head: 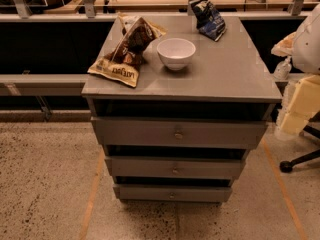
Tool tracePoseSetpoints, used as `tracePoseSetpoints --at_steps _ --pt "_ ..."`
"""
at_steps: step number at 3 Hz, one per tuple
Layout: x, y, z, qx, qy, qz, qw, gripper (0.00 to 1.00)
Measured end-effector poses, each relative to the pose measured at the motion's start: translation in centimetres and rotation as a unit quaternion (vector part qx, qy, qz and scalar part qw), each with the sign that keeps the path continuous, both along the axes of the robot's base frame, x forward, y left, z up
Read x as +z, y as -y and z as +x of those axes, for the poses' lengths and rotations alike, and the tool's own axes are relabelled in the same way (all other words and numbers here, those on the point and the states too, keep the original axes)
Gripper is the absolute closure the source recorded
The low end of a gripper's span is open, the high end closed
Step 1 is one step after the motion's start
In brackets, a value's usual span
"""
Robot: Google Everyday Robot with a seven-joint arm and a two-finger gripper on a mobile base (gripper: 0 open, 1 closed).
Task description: Move white bowl near blue chip bag
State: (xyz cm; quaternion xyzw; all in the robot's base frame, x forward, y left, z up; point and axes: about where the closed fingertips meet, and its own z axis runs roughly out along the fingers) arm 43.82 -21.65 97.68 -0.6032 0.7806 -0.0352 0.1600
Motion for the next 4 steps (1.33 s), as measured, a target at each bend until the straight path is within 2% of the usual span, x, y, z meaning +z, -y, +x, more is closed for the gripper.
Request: tracePoseSetpoints --at_steps 1,2,3,4 --pt "0.0 0.0 0.0 0.0 0.0 0.0 1.0 0.0" --pt "0.6 -0.4 0.3 0.008 0.019 0.015 0.9997 0.0" --pt "1.1 -1.9 4.6 0.064 0.053 0.03 0.9961 0.0" --pt "0.7 -3.9 10.8 0.131 0.08 0.023 0.9879 0.0"
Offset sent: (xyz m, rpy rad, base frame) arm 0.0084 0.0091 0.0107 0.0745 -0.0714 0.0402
